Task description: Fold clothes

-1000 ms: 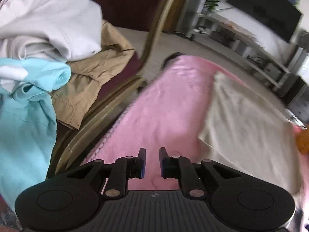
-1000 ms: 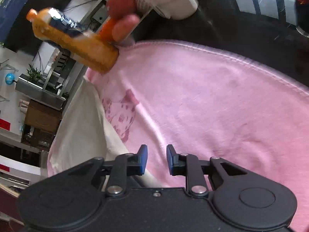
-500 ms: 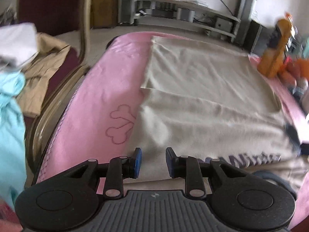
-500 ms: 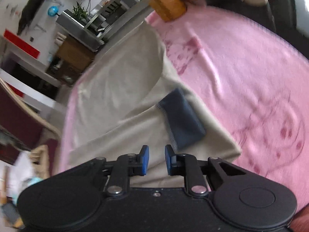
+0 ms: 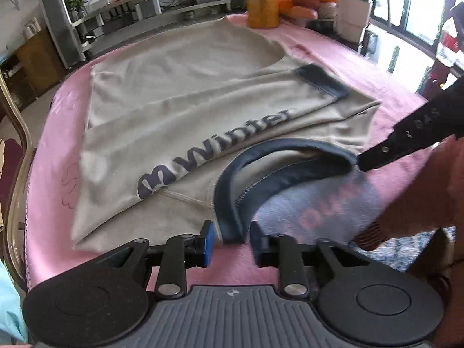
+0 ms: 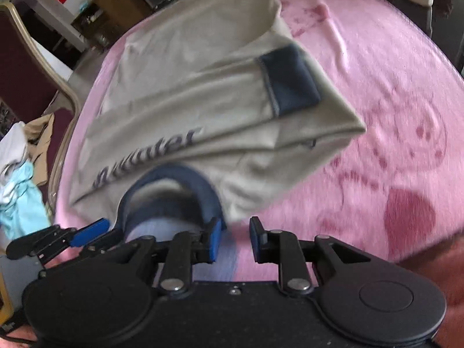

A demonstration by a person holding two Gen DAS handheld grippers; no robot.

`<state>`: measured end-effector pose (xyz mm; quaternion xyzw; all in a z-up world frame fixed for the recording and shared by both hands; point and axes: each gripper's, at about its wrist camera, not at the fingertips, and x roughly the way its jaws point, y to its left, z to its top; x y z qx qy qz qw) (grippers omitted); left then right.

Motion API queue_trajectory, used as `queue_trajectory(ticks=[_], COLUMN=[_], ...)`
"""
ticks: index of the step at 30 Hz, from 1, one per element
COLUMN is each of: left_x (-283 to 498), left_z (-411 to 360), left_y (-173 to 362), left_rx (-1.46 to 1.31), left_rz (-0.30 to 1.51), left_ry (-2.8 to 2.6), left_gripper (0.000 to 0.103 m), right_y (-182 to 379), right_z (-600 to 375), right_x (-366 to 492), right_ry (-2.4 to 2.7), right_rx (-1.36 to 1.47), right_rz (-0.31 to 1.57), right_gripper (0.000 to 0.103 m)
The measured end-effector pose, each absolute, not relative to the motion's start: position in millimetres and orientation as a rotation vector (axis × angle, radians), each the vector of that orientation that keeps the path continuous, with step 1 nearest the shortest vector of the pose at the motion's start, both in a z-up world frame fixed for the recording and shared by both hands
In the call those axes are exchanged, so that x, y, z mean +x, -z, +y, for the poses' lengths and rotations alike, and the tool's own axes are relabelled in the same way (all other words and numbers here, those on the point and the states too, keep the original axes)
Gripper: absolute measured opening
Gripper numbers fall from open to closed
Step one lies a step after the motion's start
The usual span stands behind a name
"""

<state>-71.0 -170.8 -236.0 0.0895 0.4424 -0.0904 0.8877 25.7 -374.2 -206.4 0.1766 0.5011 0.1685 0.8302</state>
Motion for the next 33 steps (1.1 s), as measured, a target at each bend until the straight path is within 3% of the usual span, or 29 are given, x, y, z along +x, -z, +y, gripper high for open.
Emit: queue_trajectory(ticks=[9,11,16,18,20,21,22,27,33], left_x=[-17.2,9.9,94.2,134.9,175.5,192.0,208.5,281.1,328.9], left_z=[-75.9,-51.6,-0.3,16.1,29.5,31.4,33.3,44.9,67.9], left_y=[139.4,122.9,116.5,130.1,148.1,158.4,168.7,216.9,246.7], left_rx=[-0.033,-0.067,-0.129,-0.177,-0.223,-0.214,-0.205,-0.178,-0.179], left_rz=[0.722,0.682,0.632,0.654,0.688,0.700,0.712,0.769,0.769], left_ry=[0.001,-0.057,-0.176,-0.188,-0.194,-0.209,-0.225,-0.255,-0.274], left_gripper=[0.032,0.037,0.049,0.053,0.060,0.072,0.078,0.079,0.078], right_y=[122.4,91.1,62.7,72.4,90.5,102.7,116.4,189.0,233.2], right_z=[-371.0,-371.0,-354.5,-348.0,-335.6,-331.0,-324.6,-300.8,-288.2], right_x=[31.0,51.7,133.3,175.2,216.6,237.8,259.0,345.2,386.4], right_ry=[-0.444,-0.441,-0.371,-0.332,-0.287,-0.268,-0.252,-0.171,-0.102], right_rx=[0.347,0.348,0.276,0.261,0.261,0.265,0.266,0.249,0.161], right_rz=[0.878,0.776,0.618,0.601,0.600,0.611,0.629,0.747,0.708], right_gripper=[0.024,0.031,0.032,0.032,0.041,0.041,0.041,0.041,0.042])
